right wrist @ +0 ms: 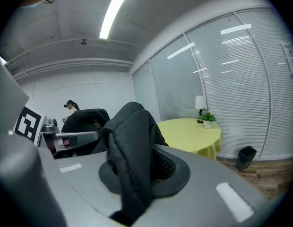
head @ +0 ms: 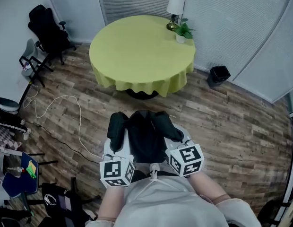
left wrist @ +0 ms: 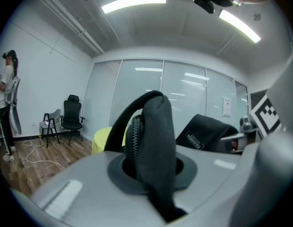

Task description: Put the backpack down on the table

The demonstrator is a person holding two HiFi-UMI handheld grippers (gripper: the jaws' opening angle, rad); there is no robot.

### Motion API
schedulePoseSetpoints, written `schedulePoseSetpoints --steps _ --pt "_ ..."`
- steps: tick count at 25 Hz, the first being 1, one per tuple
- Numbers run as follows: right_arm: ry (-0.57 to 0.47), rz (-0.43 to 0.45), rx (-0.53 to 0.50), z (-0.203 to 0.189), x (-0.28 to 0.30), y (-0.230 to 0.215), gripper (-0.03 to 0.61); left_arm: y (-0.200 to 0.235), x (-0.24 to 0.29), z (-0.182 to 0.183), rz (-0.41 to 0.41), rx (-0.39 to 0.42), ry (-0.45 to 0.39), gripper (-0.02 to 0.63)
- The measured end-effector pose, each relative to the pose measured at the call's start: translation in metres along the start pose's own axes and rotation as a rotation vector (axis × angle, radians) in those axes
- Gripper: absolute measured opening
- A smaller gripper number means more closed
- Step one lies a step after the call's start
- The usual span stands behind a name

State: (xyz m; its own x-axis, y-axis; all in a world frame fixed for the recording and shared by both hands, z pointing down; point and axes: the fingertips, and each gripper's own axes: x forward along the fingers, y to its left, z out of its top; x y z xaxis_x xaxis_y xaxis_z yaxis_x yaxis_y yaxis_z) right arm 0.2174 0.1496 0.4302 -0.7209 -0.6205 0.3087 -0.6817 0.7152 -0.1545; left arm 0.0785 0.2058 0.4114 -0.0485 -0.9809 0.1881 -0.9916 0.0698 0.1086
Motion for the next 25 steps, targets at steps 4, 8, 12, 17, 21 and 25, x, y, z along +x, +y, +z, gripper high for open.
schedulePoseSetpoints --steps 4,8,12,17,21,25 --pt "0.023 0.006 0.027 0.008 0.029 -0.026 0.032 0.002 0.041 0.005 -0.002 -0.002 0.033 0.026" --pt "0.026 -0.008 0.04 0.019 0.062 -0.047 0.032 0.011 0.082 0.012 -0.016 0.007 0.045 0.026" --pt "0.022 -0.04 0.039 0.032 0.102 -0.056 0.032 0.032 0.123 0.019 -0.052 0.011 0.046 0.026" --pt "0.019 -0.097 0.05 0.059 0.163 -0.06 0.032 0.074 0.181 0.041 -0.112 0.015 0.048 0.026" --pt "0.007 -0.157 0.064 0.085 0.22 -0.062 0.032 0.118 0.232 0.062 -0.168 0.01 0.044 0.026" --pt "-0.009 -0.223 0.081 0.113 0.28 -0.064 0.032 0.159 0.285 0.086 -0.236 0.018 0.043 0.026"
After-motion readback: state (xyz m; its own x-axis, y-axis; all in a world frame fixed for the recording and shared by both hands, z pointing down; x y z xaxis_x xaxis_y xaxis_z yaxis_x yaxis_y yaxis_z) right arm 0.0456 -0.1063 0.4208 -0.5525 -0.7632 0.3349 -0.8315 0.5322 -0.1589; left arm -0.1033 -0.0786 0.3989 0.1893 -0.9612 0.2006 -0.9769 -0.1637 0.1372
